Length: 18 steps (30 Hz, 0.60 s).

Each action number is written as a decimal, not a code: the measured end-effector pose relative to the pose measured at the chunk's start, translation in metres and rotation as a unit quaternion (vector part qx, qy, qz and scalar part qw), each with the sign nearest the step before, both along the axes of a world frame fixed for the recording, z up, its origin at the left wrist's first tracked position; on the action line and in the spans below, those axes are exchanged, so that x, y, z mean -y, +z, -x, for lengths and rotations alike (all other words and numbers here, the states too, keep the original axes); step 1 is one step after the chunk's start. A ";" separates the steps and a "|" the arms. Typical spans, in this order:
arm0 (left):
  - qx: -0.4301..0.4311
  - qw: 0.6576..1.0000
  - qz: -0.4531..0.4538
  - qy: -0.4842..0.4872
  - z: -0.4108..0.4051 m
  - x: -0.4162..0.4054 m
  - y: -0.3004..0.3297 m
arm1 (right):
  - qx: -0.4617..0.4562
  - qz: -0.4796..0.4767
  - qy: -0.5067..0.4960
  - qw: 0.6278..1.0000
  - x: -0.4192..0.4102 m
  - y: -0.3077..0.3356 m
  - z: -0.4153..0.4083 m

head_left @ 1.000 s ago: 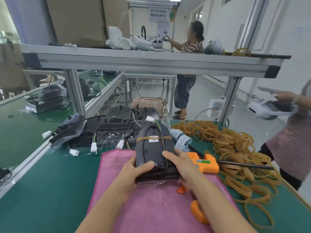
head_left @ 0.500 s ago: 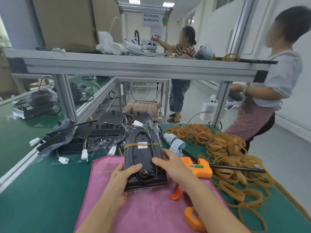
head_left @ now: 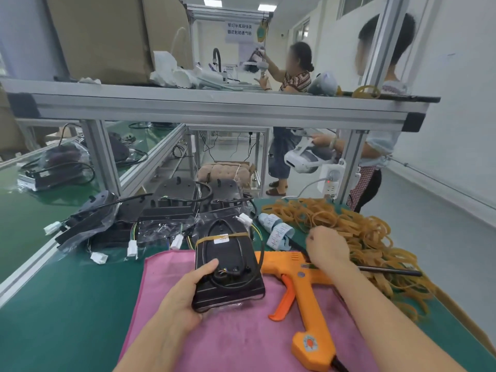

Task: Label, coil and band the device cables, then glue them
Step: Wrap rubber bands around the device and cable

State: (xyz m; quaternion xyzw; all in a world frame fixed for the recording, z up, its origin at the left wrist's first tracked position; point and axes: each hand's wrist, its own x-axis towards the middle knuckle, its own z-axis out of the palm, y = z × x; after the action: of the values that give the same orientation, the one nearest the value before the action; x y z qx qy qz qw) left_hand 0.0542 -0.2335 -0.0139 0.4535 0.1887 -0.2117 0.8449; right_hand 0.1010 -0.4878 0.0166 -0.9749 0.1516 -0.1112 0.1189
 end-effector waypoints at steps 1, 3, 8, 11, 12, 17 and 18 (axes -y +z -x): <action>-0.003 1.000 -0.001 0.002 0.000 0.000 0.000 | -0.035 0.041 -0.030 0.998 0.007 -0.001 -0.003; -0.005 1.000 0.001 0.003 0.000 0.001 0.001 | -0.096 0.079 -0.060 0.990 0.015 -0.003 -0.009; -0.023 1.000 0.001 0.014 0.001 0.001 0.005 | -0.164 0.013 -0.072 0.984 0.030 -0.003 -0.025; -0.023 1.000 0.003 0.012 0.002 0.002 0.006 | -0.193 -0.022 -0.068 0.979 0.034 -0.003 -0.030; -0.024 1.000 0.006 0.009 0.002 0.002 0.006 | -0.205 -0.022 -0.069 0.976 0.034 -0.003 -0.031; -0.018 1.000 0.007 -0.002 0.001 0.001 0.004 | -0.135 -0.027 -0.019 0.990 0.026 0.003 -0.031; -0.017 1.000 0.006 -0.002 0.001 0.000 0.003 | -0.075 -0.067 0.001 0.995 0.021 0.004 -0.029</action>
State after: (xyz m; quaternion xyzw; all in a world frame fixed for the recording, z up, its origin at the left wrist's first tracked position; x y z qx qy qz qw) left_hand 0.0531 -0.2336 -0.0113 0.4452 0.2010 -0.2219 0.8439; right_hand 0.1298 -0.5091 0.0203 -0.9705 0.1662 -0.0270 0.1723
